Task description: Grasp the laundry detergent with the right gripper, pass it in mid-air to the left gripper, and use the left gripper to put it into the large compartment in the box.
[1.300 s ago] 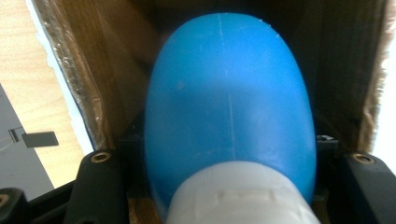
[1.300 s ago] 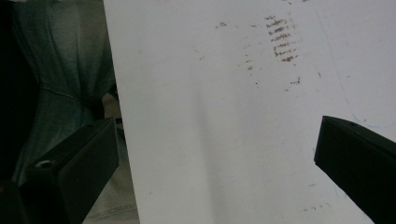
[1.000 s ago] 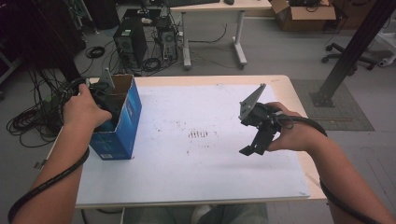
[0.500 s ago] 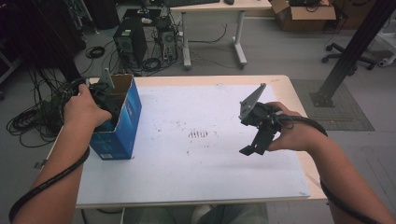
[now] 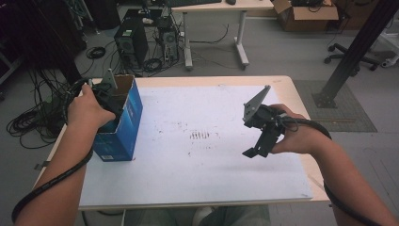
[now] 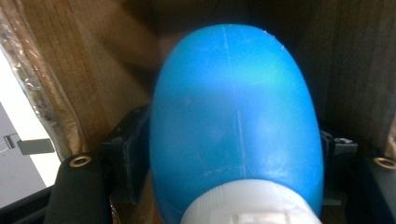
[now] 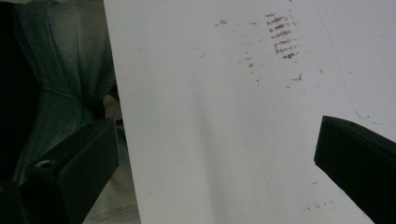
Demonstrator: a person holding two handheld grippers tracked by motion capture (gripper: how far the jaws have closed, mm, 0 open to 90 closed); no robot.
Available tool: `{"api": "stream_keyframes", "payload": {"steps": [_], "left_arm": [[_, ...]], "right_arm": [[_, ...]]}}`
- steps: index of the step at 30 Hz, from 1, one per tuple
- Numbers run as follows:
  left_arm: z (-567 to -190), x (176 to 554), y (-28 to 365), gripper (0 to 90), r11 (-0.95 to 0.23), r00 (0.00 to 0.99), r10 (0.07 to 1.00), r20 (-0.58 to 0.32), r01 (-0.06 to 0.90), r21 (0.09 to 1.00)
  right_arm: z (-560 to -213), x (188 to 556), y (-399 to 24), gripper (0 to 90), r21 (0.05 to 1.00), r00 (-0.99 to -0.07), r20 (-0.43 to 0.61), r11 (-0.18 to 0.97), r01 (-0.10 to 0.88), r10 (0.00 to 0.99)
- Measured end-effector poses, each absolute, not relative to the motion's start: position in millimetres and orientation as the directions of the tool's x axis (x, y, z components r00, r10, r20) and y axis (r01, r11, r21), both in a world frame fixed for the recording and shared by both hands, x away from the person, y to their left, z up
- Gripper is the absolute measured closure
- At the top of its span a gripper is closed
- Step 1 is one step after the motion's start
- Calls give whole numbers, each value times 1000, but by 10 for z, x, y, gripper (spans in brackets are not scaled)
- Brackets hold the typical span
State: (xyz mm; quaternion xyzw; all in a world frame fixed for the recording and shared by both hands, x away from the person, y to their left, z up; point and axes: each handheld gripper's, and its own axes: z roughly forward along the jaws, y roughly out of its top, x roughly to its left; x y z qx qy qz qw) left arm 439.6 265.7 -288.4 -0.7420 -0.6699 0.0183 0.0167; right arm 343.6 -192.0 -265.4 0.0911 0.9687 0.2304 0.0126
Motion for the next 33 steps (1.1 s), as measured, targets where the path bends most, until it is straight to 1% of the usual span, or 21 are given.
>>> {"api": "stream_keyframes", "payload": {"steps": [10,21,25,33], "left_arm": [[-2829,4388,2643,284,-93,93,996,-1,995,-39],[-2697,4363,2637,279,-103,103,995,7,994,-30],[-2628,4345,2649,236,-106,106,994,3,994,-18],[-2524,4316,2662,213,-112,112,994,1,994,0]], "right_arm": [[-2668,3436,-1947,2,456,-983,20,873,173,184],[-2667,3443,-1946,1,456,-983,19,873,172,184],[-2647,3441,-1938,1,457,-983,16,873,170,183],[-2621,3440,-1915,2,454,-984,13,876,164,178]]}}
